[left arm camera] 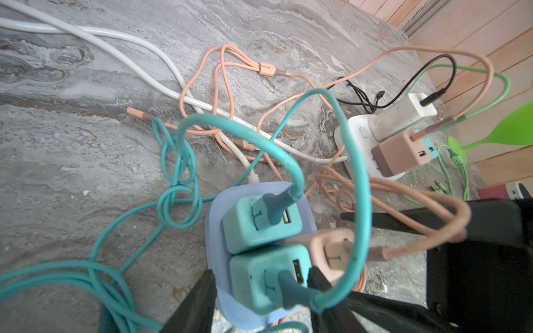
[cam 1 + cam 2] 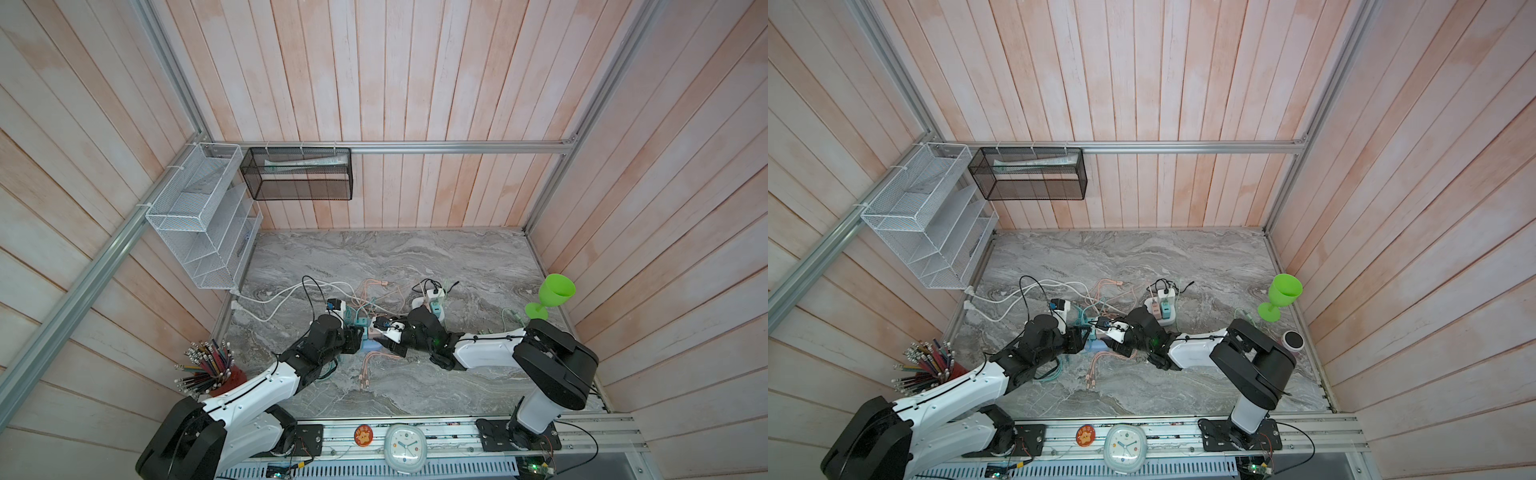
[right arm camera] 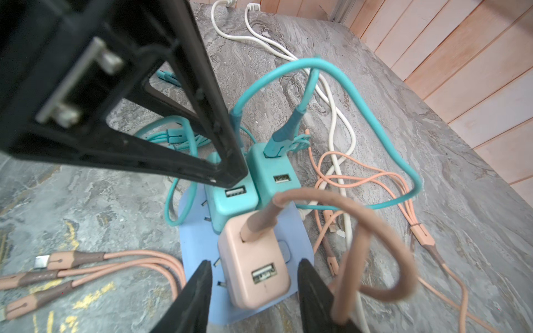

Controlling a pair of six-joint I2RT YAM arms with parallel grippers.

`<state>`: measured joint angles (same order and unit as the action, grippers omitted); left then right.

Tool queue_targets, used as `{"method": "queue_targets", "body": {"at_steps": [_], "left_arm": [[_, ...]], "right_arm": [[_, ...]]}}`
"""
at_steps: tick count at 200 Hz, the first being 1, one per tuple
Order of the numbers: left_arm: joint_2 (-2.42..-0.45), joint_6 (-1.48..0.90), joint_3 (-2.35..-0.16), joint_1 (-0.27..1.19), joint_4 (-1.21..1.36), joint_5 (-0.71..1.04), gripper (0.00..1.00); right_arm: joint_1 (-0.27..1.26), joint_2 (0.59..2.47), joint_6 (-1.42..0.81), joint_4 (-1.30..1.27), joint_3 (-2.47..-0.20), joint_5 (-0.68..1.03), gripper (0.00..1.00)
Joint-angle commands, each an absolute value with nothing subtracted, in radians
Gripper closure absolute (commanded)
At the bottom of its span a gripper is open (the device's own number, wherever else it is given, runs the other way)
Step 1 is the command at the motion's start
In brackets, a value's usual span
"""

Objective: Pull the plug off the socket

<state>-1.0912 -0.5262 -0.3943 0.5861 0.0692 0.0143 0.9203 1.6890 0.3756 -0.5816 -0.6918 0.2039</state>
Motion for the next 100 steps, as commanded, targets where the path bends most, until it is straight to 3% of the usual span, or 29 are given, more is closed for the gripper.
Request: {"method": "queue_targets", "body": {"at_steps": [1,40,100], "left_arm": [[-1.115,-0.496,-0.402,0.581,0.08,0.046,0.48],[-1.158,-0.469,-0.423,0.581,0.062,0.057,0.58],[-1.174,-0.466,-0.429,0.581,0.042,0.038,0.6]], "right_arm": [[0.911,1.707,0.407,-0.565,-0.74,0.264,0.51],[0.904,1.721,0.41,-0.541,-0.767,0.319,0.53],[0.901,1.747,0.44,-0.478,-0.786,0.358,0.57]]}}
